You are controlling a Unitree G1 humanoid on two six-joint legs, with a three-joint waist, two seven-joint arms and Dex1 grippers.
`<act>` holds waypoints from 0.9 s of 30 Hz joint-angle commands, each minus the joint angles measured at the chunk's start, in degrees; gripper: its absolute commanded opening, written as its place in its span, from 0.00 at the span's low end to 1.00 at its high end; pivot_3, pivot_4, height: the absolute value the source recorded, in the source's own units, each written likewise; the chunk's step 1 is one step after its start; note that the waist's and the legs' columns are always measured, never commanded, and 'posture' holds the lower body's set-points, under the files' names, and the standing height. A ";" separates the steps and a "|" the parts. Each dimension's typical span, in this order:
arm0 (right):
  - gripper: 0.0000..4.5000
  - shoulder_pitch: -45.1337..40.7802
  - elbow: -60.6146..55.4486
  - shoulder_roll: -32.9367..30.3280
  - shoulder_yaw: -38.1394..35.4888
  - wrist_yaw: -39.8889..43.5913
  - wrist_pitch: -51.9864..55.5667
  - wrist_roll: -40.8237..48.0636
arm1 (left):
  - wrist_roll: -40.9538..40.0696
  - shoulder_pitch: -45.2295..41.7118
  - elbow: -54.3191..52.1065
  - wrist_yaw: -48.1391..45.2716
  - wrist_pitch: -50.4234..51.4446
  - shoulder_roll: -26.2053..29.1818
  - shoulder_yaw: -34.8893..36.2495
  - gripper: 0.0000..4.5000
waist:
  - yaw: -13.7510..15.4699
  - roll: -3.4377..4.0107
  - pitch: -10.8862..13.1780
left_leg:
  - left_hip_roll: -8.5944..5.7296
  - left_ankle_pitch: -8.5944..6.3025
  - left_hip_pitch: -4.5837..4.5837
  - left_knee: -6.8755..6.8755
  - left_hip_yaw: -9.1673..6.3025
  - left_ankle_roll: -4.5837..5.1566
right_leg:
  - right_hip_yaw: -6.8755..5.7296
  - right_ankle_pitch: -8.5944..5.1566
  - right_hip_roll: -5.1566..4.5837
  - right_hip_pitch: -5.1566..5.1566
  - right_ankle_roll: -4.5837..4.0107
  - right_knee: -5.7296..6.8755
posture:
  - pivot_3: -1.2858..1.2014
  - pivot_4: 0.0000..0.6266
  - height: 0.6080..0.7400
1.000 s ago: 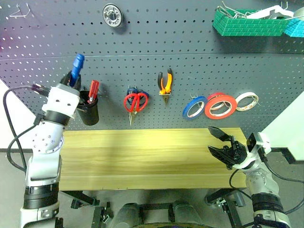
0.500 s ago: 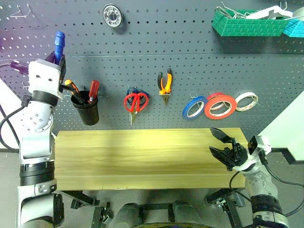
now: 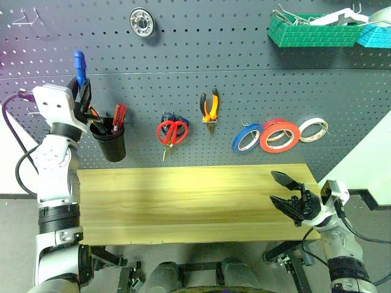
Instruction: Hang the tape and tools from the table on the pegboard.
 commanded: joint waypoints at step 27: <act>1.00 1.97 -14.65 -0.65 0.77 -6.68 4.66 -3.46 | 0.52 -5.36 11.36 -0.24 -7.87 -2.62 -1.40 0.11 | -0.04 -0.18 0.13 | 0.01 0.01 0.11 0.01 0.00 0.02 | 0.01 -0.03 0.00 0.14 0.05 -0.08 | 0.47 0.06 0.95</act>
